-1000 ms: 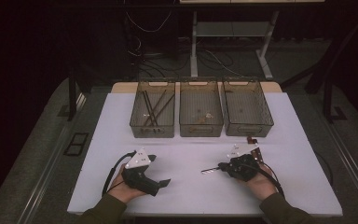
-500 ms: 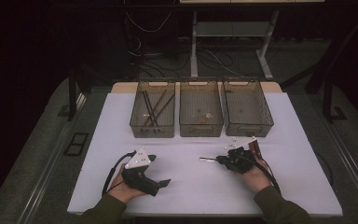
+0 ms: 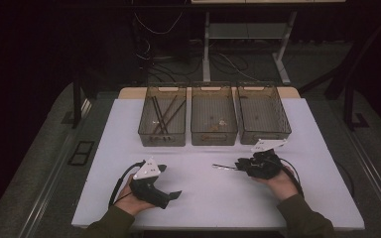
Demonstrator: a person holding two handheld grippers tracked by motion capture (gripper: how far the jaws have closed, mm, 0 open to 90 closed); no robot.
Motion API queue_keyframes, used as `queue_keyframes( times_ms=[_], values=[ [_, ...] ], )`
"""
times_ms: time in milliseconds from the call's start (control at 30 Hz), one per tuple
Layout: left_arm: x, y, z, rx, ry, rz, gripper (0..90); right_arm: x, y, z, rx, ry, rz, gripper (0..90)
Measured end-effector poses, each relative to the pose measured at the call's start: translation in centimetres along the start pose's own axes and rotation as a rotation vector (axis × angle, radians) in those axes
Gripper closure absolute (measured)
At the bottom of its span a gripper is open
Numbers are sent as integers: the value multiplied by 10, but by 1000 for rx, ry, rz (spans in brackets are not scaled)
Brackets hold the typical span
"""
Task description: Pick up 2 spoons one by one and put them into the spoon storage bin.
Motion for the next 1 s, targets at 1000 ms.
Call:
queue_keyframes(
  times_ms=[1000],
  values=[
    [2,-1,2,7,-11,7,0,-37,41,50,51,-75,42,541]
  ],
)
Point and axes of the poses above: each handheld gripper's, and its own axes: x roughly forward along the jaws, z roughly out of its underside, y roughly to its right, the point moved 3 cm from there along x, roughly forward along the jaws, and after that the axes turned 10 degrees about -x, right-handed, at the moved point
